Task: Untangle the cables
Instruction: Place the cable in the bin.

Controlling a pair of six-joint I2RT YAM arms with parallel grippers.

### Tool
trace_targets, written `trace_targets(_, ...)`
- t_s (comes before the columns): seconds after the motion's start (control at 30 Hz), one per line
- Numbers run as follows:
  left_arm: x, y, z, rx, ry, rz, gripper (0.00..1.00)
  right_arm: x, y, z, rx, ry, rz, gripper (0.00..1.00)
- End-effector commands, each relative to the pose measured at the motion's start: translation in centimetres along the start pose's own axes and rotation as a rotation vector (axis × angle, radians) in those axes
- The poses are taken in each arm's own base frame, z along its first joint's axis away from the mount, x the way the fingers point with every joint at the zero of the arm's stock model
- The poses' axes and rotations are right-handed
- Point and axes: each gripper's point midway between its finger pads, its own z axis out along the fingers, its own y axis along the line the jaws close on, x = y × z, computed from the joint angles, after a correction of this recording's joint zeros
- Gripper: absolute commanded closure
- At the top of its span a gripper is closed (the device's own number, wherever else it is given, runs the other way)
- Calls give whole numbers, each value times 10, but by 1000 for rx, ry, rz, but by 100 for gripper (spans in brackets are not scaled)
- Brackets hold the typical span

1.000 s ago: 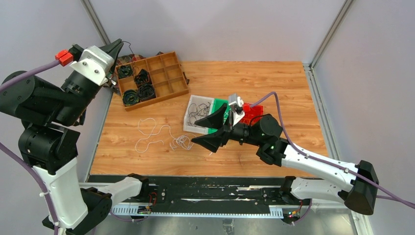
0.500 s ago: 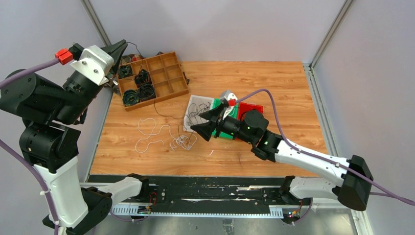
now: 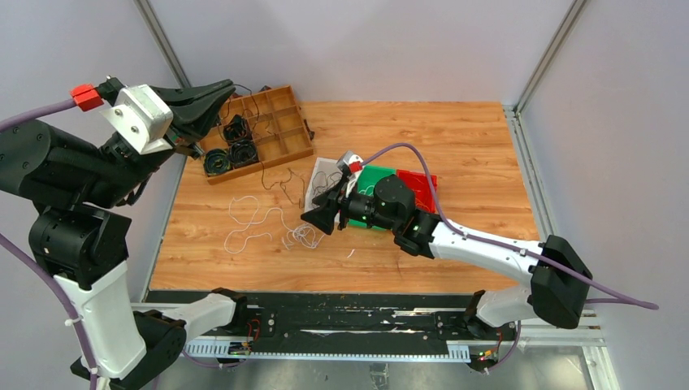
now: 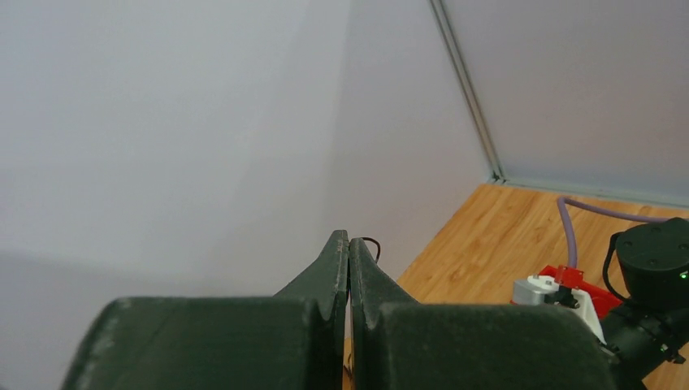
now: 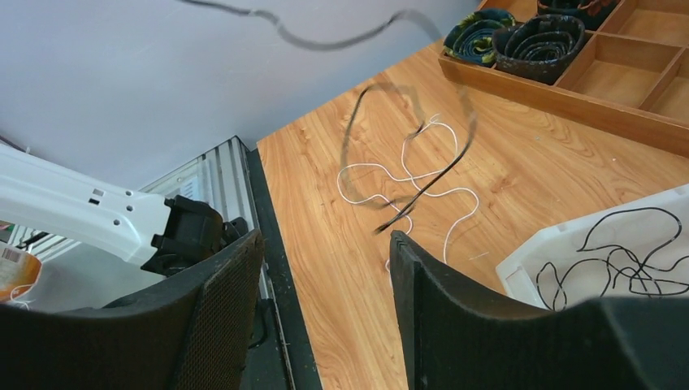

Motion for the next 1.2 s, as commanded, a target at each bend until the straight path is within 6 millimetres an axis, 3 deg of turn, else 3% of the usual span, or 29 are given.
trace_targets(0.0, -11, -6, 0, 28, -44, -26, 100, -29, 8, 2, -32, -76, -6, 42)
trace_targets(0.43, 39, -4, 19, -3, 26, -93, 100, -28, -29, -15, 89, -56, -27, 41)
trace_targets(0.63, 70, -3, 32, -26, 70, -146, 100, -25, -45, -38, 162, -52, -63, 40)
trace_targets(0.87, 112, 8, 45, -79, 131, -82, 100, -10, -74, -65, 307, -15, -71, 31)
trace_targets(1.17, 149, 10, 70, -88, 174, -85, 100, 11, -95, -90, 409, 12, -78, 31)
